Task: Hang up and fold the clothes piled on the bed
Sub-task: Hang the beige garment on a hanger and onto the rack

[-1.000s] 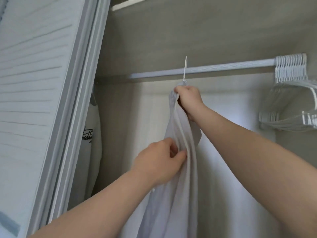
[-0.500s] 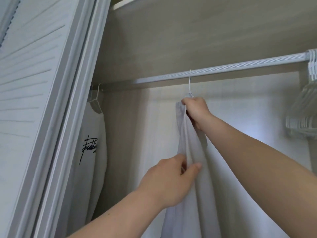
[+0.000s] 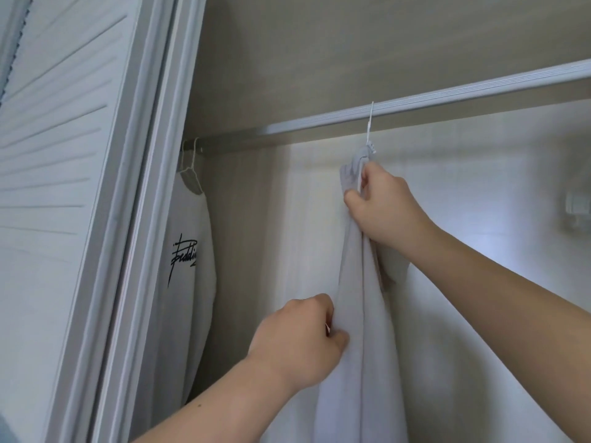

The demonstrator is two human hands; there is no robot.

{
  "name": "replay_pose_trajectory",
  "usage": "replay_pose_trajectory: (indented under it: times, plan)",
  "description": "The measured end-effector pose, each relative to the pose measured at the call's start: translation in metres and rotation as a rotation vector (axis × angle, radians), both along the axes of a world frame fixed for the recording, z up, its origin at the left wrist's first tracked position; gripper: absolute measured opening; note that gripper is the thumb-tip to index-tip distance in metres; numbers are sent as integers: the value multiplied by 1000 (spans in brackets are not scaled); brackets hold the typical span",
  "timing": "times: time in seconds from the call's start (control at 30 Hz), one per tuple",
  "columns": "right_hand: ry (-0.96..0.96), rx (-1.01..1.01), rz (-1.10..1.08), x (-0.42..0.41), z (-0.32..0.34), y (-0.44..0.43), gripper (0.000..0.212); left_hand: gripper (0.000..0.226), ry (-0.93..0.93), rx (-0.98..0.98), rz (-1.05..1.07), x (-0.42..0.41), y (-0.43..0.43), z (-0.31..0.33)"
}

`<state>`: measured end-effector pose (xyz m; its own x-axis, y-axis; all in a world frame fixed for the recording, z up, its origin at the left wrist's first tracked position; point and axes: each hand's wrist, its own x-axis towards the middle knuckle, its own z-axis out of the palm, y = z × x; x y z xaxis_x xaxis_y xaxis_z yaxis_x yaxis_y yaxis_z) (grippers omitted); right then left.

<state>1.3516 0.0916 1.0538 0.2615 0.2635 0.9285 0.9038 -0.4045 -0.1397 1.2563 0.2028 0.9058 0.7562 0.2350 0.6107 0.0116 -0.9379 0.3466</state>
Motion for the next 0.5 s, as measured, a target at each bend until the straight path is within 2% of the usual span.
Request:
replay_pose_trajectory:
  times: [0.13, 0.3, 0.5]
  plan:
    - [11, -32, 62, 7, 1, 26, 24, 27, -11, 14, 52, -4, 13, -1]
    - [74, -51, 228, 22, 0, 73, 11, 23, 4, -1, 116, -11, 38, -1]
    - [126, -43, 342, 36, -6, 145, 19, 16, 37, 20, 248, -16, 76, -6]
